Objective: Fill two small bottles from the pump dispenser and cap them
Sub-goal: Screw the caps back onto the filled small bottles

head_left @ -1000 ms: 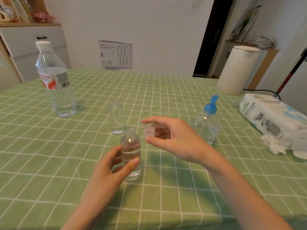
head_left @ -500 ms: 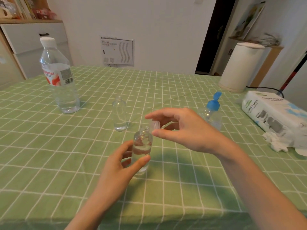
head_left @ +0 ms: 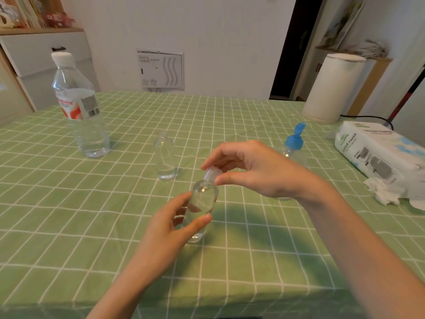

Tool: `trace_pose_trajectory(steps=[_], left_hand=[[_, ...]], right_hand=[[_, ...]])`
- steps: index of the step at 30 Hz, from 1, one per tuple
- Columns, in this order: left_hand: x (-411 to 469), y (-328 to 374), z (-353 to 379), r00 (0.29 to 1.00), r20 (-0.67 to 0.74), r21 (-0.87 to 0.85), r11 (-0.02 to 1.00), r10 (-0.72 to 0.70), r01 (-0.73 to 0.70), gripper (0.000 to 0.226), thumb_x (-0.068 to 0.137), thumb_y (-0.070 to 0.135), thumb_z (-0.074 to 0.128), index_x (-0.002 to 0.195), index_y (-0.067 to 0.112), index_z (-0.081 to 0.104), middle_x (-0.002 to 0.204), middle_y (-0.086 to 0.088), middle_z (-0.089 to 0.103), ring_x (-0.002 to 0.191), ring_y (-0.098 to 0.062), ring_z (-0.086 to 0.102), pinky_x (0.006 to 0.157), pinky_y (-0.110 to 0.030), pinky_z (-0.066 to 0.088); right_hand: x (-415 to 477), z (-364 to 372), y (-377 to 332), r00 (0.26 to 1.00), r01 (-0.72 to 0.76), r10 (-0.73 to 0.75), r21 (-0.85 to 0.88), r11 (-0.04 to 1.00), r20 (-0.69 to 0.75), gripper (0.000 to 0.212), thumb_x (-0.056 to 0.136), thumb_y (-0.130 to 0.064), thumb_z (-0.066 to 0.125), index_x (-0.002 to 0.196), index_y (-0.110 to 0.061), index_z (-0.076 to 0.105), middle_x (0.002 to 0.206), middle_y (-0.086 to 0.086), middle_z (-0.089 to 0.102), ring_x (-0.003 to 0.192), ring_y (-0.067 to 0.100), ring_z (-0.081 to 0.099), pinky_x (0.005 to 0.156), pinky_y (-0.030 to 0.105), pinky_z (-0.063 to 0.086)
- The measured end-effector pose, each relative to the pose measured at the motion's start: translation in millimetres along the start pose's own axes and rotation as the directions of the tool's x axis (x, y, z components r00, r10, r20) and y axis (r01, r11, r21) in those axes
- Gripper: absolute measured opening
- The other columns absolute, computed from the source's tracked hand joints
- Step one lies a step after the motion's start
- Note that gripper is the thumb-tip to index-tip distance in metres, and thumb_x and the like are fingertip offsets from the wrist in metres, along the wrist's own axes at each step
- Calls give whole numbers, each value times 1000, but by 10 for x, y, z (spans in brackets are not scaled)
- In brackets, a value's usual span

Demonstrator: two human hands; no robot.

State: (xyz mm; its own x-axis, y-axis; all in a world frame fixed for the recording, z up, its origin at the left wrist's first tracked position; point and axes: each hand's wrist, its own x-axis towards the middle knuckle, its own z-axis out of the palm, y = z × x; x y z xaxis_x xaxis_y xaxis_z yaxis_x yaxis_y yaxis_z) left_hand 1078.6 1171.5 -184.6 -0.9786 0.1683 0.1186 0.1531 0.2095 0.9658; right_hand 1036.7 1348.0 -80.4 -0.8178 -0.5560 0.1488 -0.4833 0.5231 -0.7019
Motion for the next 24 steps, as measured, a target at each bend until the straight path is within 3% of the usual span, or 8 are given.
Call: trace_pose_trajectory(steps=[7,15,24], left_hand=[[18,1,-32,998,62,-5,1000,-4,5,47,66,43,68,112,33,62,103,8,70,97,-13,64,91,-44,49],[20,1,-72,995,96,-59,998,32,-27,40,68,40,67,108,33,64,101,13,70,93,-4,65,82,-23,53],[9,-16,-73,995,77,-91,994,67,-60,33,69,40,67,102,43,64,99,11,70,88,-4,66,77,-14,50]], right_hand=[[-6,-47,6,999,1,0,-23,1000,54,27,82,3,67,105,-10,66,100,-7,66,98,6,64,91,19,49],[-4,-42,-3,999,47,-47,1,999,28,28,84,5,64,110,-6,66,109,8,68,103,14,63,95,27,49],[26,2,-18,999,43,-44,-24,999,-20,27,84,-5,68,110,-14,68,103,6,71,94,9,64,88,17,48]])
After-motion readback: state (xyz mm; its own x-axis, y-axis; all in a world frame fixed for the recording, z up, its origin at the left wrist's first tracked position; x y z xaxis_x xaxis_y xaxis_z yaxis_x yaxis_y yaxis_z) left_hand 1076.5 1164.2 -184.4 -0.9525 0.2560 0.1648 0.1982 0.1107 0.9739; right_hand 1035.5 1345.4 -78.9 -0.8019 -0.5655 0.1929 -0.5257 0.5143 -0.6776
